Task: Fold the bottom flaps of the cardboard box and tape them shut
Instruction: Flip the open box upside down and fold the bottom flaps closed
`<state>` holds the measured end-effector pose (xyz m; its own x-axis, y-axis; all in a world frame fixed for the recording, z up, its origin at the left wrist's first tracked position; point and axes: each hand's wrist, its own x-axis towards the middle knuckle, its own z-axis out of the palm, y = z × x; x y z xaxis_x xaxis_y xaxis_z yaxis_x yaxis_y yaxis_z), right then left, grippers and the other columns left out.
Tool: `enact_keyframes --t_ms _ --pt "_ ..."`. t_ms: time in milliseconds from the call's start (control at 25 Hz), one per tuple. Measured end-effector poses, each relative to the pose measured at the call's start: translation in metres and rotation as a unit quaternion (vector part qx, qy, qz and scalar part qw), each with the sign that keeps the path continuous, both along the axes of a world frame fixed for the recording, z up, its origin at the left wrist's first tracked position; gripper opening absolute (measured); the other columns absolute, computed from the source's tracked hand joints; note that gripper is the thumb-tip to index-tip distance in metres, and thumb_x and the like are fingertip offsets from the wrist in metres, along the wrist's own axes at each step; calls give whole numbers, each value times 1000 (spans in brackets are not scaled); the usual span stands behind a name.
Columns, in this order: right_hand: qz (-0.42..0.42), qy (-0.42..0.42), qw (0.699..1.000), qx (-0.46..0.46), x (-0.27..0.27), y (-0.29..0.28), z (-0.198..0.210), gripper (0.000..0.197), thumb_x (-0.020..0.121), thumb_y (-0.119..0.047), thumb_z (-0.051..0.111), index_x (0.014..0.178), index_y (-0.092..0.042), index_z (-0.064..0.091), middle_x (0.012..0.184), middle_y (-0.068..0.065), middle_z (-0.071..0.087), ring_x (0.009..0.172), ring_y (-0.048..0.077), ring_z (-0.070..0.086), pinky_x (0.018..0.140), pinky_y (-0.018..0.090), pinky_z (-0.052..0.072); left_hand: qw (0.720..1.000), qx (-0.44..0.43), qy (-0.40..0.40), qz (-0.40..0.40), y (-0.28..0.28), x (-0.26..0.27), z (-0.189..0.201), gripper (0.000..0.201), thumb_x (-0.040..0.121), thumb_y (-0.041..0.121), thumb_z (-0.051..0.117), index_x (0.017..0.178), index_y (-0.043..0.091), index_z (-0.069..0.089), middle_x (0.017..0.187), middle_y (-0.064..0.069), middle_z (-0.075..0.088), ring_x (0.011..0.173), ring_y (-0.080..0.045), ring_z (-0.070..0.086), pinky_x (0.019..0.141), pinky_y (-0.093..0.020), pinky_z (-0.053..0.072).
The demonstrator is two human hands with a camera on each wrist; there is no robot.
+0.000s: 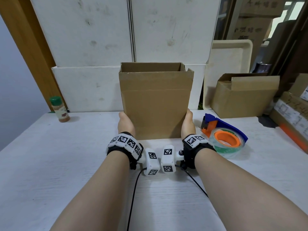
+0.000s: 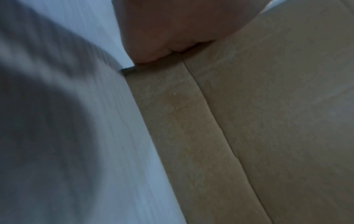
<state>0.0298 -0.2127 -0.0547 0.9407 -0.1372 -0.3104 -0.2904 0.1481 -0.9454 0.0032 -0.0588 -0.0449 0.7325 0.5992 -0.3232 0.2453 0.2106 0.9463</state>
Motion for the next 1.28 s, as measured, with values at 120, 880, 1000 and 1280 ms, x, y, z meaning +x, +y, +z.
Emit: enact_keyframes --t_ms 120,880,1000,1280 --pt "0 -3 1000 9 1 0 -1 62 92 -58 30 130 -15 53 134 4 54 126 24 45 110 34 29 1000 -13 -4 -14 1 -1 -3 63 96 47 17 134 8 47 142 -9 46 133 -26 39 108 -32 25" --pt "-10 -10 1000 -2 14 -9 -9 38 96 -48 29 91 -21 56 101 -2 57 100 19 48 93 28 33 989 -117 -1 86 -4 11 -4 68 90 50 37 145 13 24 152 -9 28 140 -29 25 112 -36 20" --pt "-13 -12 1000 9 15 -10 -8 36 96 -47 29 90 -22 54 97 -3 56 100 19 48 94 29 34 984 -138 -7 115 -6 14 -7 71 87 51 40 143 11 24 151 -9 28 138 -32 27 110 -41 22" --pt "3 -7 1000 20 15 -8 -11 33 97 -46 29 103 -21 48 107 -5 51 105 17 44 91 25 27 984 -130 16 119 -3 15 -9 71 87 52 38 144 12 25 152 -8 26 139 -29 26 111 -40 21"
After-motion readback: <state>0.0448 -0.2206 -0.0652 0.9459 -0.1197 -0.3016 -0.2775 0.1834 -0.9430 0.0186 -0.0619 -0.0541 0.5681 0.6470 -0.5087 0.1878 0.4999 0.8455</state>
